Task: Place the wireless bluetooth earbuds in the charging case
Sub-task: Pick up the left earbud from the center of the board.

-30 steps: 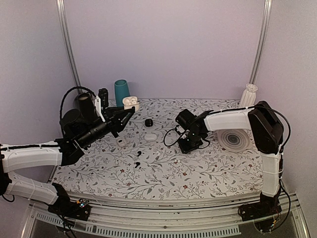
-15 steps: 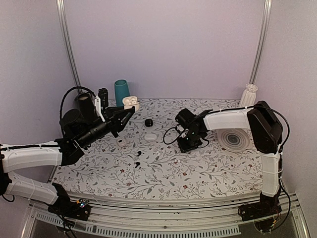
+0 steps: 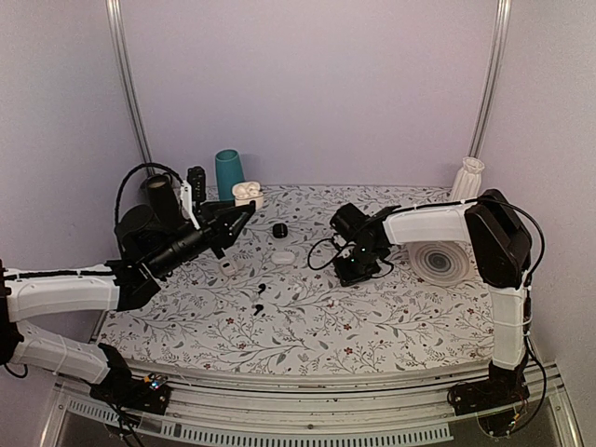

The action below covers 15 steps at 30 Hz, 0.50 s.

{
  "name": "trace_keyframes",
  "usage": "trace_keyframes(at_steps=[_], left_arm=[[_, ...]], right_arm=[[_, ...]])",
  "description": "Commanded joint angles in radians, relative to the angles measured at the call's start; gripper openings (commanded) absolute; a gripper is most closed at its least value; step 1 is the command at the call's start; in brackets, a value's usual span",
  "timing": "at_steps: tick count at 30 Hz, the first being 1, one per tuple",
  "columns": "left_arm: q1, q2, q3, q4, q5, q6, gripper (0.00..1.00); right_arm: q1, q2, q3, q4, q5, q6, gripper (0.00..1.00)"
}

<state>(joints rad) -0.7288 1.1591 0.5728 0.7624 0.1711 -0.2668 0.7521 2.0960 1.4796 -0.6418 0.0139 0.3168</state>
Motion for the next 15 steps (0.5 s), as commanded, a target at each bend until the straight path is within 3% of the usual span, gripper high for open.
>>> trace_keyframes(at_steps=[1,5,15], left_arm=[[0.007,0.014,0.001,0.038,0.011,-0.010,0.00],[0.007,0.017,-0.002,0.041,0.010,-0.011,0.00],[0.006,0.061,-0.003,0.090,0.004,0.005,0.00]], right_arm=[[-0.004,0.016,-0.031,0.013,-0.018,0.021,0.20],[-0.013,-0.010,-0.070,0.066,-0.056,0.043,0.15],[-0.039,-0.124,-0.166,0.239,-0.135,0.145,0.14]])
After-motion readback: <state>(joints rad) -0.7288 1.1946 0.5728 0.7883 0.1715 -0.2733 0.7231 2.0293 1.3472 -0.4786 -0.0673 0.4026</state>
